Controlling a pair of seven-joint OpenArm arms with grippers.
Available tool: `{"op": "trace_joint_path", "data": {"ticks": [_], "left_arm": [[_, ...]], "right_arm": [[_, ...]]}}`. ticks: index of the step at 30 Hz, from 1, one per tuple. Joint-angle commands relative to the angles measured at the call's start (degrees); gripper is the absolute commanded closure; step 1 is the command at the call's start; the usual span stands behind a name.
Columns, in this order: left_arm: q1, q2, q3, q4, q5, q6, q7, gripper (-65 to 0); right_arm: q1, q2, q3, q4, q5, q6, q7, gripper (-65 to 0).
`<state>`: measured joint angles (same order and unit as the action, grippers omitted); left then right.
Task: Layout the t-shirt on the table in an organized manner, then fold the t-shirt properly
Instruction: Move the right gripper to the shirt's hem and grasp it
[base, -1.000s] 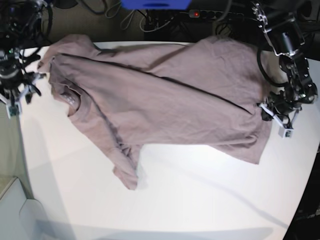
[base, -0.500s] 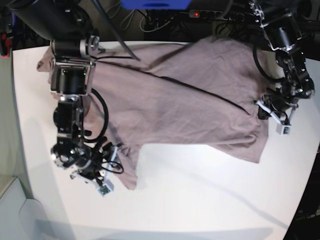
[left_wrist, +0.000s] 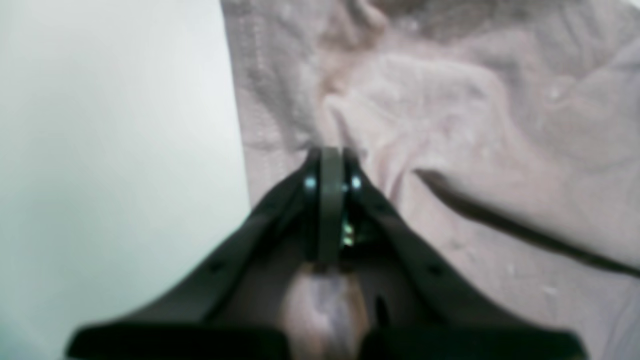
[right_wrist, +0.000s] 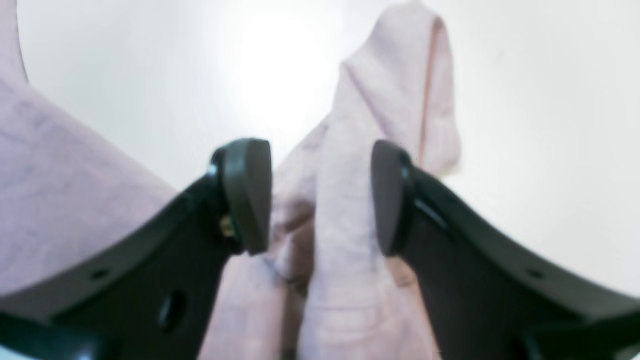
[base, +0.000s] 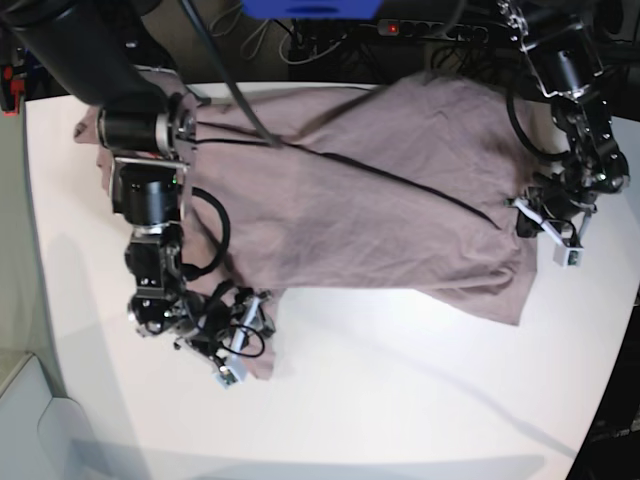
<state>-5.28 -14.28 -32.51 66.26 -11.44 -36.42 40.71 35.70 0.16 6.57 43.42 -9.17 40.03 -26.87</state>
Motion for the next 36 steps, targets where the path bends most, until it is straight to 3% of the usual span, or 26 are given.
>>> {"op": "trace_joint_path", "data": {"ticks": [1, 4, 10, 14, 30, 33, 36], "left_arm": [[0.0, -0.4, 0.0, 0.2, 1.3, 0.1, 2.1, -0.2], [0.0, -0.4, 0.0, 0.2, 1.3, 0.0, 2.1, -0.2], [0.0, -0.4, 0.0, 0.0, 1.3, -0.1, 2.1, -0.2], [0.0, -0.4, 0.0, 0.0, 1.3, -0.3, 2.1, -0.2], [0.0, -0.4, 0.0, 0.2, 1.3, -0.4, 2.1, -0.2], [0.0, -0.4, 0.0, 0.2, 1.3, -0.4, 2.1, -0.2], [0.0, -0.4, 0.0, 0.2, 1.2, -0.4, 2.1, -0.2]], "right_arm": [[2.1, 0.1, 0.0, 0.4, 0.7, 0.0, 1.6, -23.6], [2.1, 0.1, 0.0, 0.3, 0.7, 0.0, 1.6, -16.1], [2.1, 0.9, 0.0, 0.3, 0.7, 0.0, 1.7, -8.5], [2.1, 1.7, 0.0, 0.3, 0.7, 0.0, 1.7, 0.0], [2.1, 4.7, 0.1, 0.7, 0.7, 0.0, 1.5, -0.2], [2.2, 4.7, 0.1, 0.7, 0.7, 0.0, 1.5, -8.5], [2.2, 4.6, 0.1, 0.7, 0.7, 0.0, 1.5, -21.5]]}}
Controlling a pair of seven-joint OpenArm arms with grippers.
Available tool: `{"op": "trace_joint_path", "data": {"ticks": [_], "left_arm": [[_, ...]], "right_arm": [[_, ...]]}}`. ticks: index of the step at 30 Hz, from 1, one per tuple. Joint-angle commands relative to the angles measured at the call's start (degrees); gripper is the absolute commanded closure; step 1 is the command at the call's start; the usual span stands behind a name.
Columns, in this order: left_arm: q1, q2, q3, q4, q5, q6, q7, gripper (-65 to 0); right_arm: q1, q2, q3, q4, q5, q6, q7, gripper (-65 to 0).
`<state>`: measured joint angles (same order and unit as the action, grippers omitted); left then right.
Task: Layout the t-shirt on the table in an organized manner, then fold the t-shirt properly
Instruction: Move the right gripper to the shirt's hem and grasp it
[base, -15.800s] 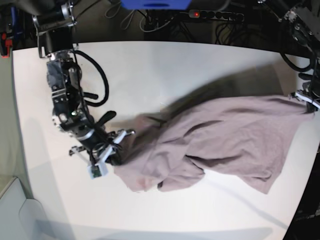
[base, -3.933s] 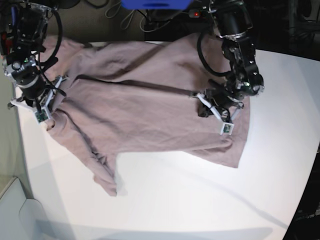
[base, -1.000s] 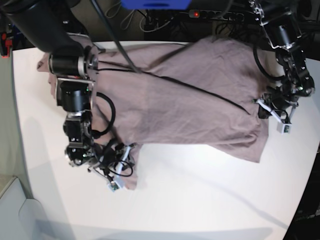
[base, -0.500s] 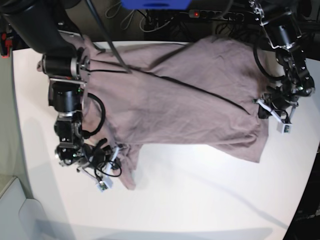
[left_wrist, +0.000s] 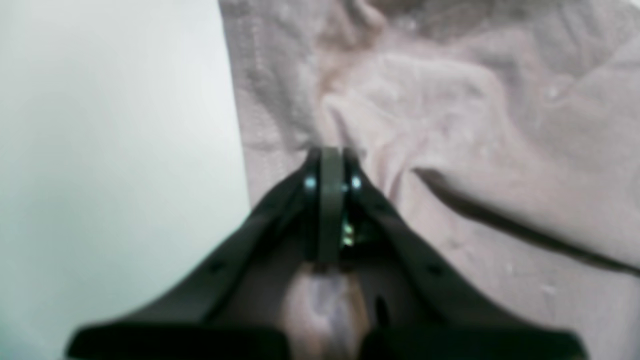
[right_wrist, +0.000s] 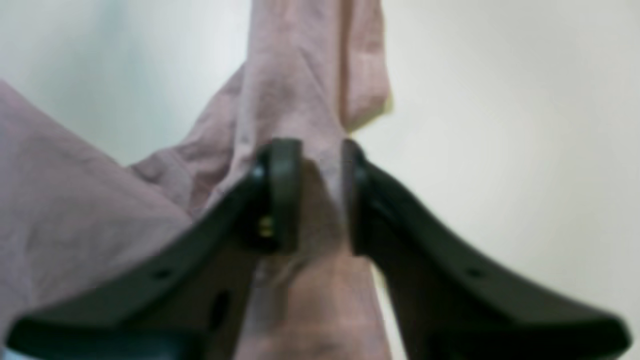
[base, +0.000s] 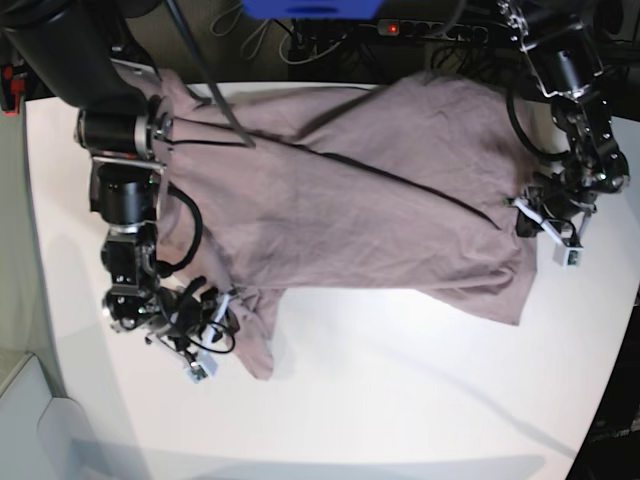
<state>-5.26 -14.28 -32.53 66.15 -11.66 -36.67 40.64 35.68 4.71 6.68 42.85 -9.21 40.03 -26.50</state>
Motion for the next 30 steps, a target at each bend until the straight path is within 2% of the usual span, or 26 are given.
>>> {"op": "trace_joint_path", "data": {"ticks": [1, 4, 9, 16, 23, 30], "left_arm": [[0.0, -0.4, 0.1, 0.3, 1.4, -0.1, 2.1, -0.2], [0.0, -0.4, 0.1, 0.3, 1.4, -0.2, 2.1, -0.2], [0.0, -0.4, 0.1, 0.3, 1.4, -0.2, 2.1, -0.2], [0.0, -0.4, 0.1, 0.2, 1.4, -0.2, 2.1, -0.2], [0.0, -0.4, 0.1, 0.2, 1.4, -0.2, 2.1, -0.2], [0.0, -0.4, 0.1, -0.1, 1.4, -0.2, 2.0, -0.2]], "right_arm": [[2.2, 0.1, 0.0, 1.2, 0.7, 0.0, 1.1, -25.7], [1.9, -0.1, 0.0, 1.2, 0.7, 0.0, 1.2, -33.3], [1.8, -0.2, 0.0, 0.9, 0.7, 0.0, 1.2, -33.7], [0.1, -0.2, 0.0, 0.8, 0.8, 0.0, 1.2, -21.5], [-1.2, -0.1, -0.1, 0.8, 0.8, 0.0, 1.2, 0.0], [-1.2, 1.5, 0.2, 7.0, 0.8, 0.0, 0.7, 0.0]]}}
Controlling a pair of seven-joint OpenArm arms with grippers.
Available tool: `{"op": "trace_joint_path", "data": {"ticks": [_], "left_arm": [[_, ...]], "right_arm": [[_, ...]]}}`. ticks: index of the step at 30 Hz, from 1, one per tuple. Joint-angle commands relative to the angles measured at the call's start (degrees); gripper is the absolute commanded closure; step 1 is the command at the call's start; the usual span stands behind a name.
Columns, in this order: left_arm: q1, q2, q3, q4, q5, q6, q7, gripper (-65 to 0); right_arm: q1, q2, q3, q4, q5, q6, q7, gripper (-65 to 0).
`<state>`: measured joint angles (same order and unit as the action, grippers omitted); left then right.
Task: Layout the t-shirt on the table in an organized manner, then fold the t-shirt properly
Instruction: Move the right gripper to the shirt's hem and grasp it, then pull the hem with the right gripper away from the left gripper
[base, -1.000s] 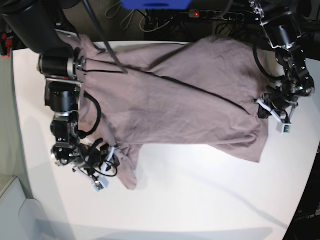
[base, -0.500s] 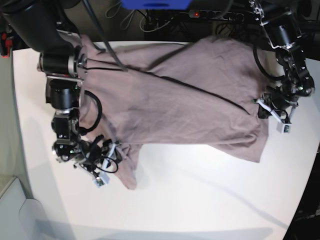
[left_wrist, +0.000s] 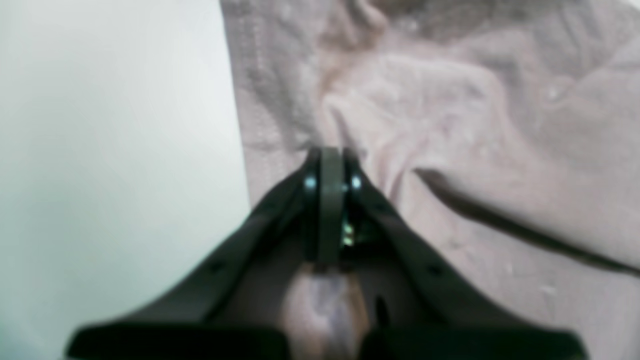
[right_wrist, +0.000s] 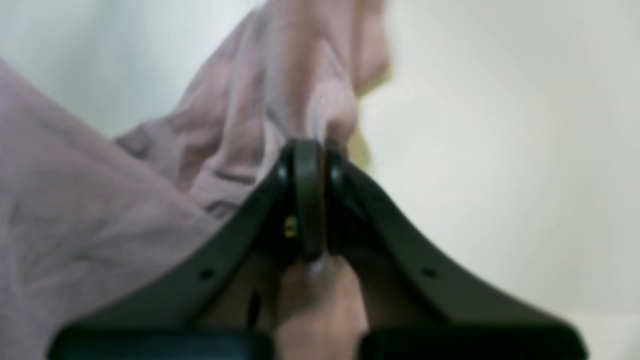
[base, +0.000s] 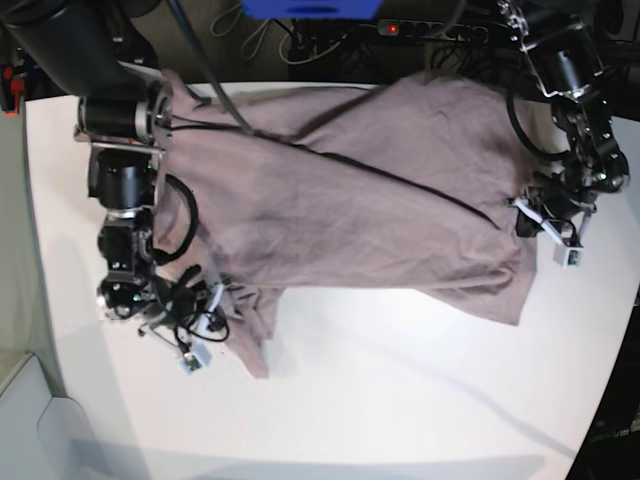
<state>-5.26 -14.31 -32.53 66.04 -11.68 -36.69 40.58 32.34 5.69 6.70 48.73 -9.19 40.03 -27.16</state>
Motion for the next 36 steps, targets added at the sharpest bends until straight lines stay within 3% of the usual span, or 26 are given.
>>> {"op": "trace_joint_path", "data": {"ticks": [1, 5, 10, 14, 20, 29, 36], "left_arm": [[0.0, -0.4, 0.1, -0.1, 1.4, -0.2, 2.1, -0.2], [0.5, -0.4, 0.0, 0.0, 1.4, -0.3, 2.1, -0.2], [2.0, 0.1, 0.0, 0.5, -0.8, -0.3, 2.1, -0.2], [3.6, 0.1, 0.0, 0.6, -4.7, -0.3, 2.1, -0.2], [3.9, 0.5, 0.0, 0.6, -5.0, -0.3, 2.1, -0.2], [5.6, 3.0, 0.0, 6.5, -5.1, -0.3, 2.9, -0.2], [10.0, 3.6, 0.5, 12.2, -5.1, -0.3, 3.1, -0.2]], "right_arm": [[2.1, 0.6, 0.2, 2.8, 0.8, 0.0, 1.4, 0.0], [0.8, 1.2, 0.8, 8.5, 0.9, 0.0, 1.3, 0.0], [-1.3, 1.5, 6.2, 12.5, 0.9, 0.0, 0.9, 0.0], [-1.5, 2.1, 12.0, 12.9, 0.8, 0.0, -3.0, 0.0], [-3.0, 3.3, 17.3, 12.8, 0.7, 0.0, -6.3, 0.0], [-10.1, 3.8, 17.7, 12.9, 0.7, 0.0, -8.0, 0.0], [-11.4, 6.0, 17.8, 13.6, 0.7, 0.0, -8.4, 0.0]]}}
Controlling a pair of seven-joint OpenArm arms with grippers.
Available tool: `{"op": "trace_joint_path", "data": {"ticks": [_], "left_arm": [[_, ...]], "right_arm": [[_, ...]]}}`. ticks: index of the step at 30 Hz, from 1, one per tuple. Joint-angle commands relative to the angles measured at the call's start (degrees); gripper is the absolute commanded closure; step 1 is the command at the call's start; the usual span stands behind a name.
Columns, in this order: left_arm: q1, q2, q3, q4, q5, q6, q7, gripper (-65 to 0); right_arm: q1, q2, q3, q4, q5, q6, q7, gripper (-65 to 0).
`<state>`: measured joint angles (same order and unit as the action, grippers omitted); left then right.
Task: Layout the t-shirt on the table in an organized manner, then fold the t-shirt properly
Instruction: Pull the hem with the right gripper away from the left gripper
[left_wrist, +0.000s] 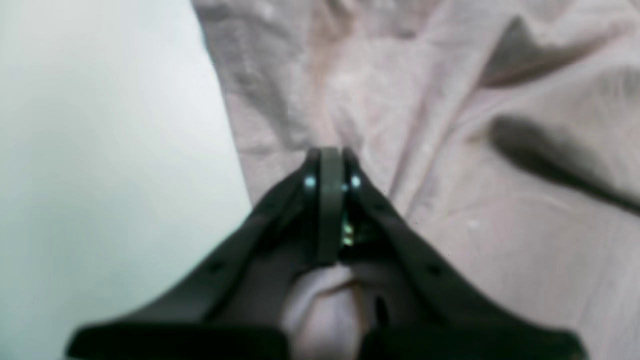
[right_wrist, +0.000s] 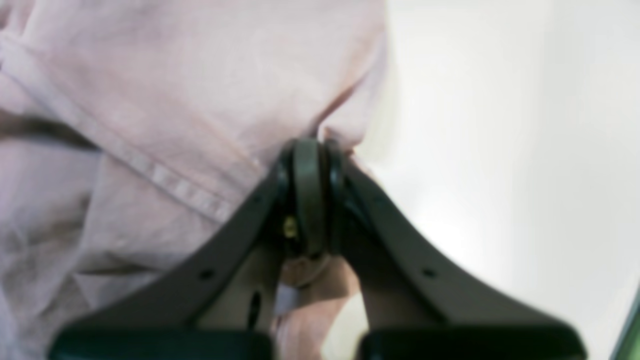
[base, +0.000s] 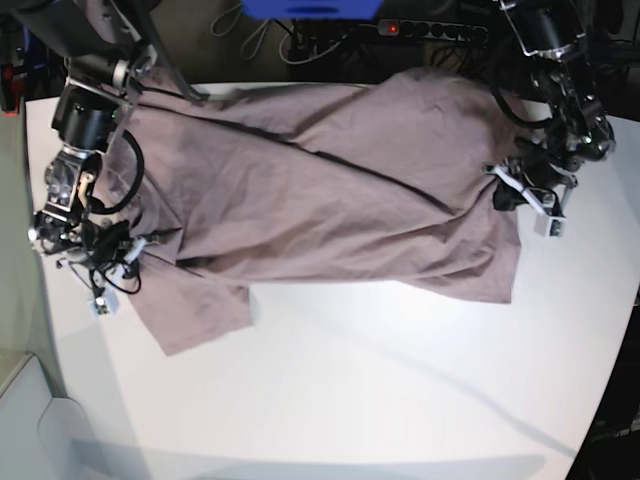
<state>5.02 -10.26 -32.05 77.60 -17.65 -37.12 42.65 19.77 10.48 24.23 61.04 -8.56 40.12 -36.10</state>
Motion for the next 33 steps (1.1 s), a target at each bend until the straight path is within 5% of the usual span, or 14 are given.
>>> {"op": "trace_joint_path", "data": {"ticks": [1, 6, 13, 18, 24, 30, 33], "left_arm": [[0.2, -0.4, 0.0, 0.9, 0.9, 0.2, 1.0, -0.2], [2.1, 1.1, 0.0, 2.7, 0.9, 0.2, 1.0, -0.2], [2.1, 1.5, 0.0, 2.7, 0.9, 0.2, 1.0, -0.2], [2.1, 1.6, 0.0, 2.7, 0.9, 0.2, 1.0, -0.2], [2.6, 1.6, 0.0, 2.7, 0.9, 0.2, 1.0, -0.2], [3.0, 1.6, 0.0, 2.7, 0.9, 0.2, 1.0, -0.2], [3.7, 1.6, 0.0, 2.8, 0.9, 0.2, 1.0, -0.2]], "right_arm": [[1.2, 1.4, 0.3, 2.2, 0.1, -0.1, 0.0, 0.0], [1.2, 2.0, 0.3, 7.8, 0.1, -0.1, -4.6, -1.0], [1.1, 2.0, -0.3, 12.2, 0.1, -0.1, -9.4, -27.3], [1.2, 2.9, 0.3, 12.3, 0.1, -0.1, -9.3, -33.1], [3.0, -0.9, -3.9, 11.5, 0.2, -0.1, -6.5, -25.5], [6.6, -4.2, -10.2, 2.0, 0.1, -0.1, -2.1, 0.0], [9.5, -4.5, -10.3, -4.8, 0.1, -0.1, 0.3, 0.0]]}}
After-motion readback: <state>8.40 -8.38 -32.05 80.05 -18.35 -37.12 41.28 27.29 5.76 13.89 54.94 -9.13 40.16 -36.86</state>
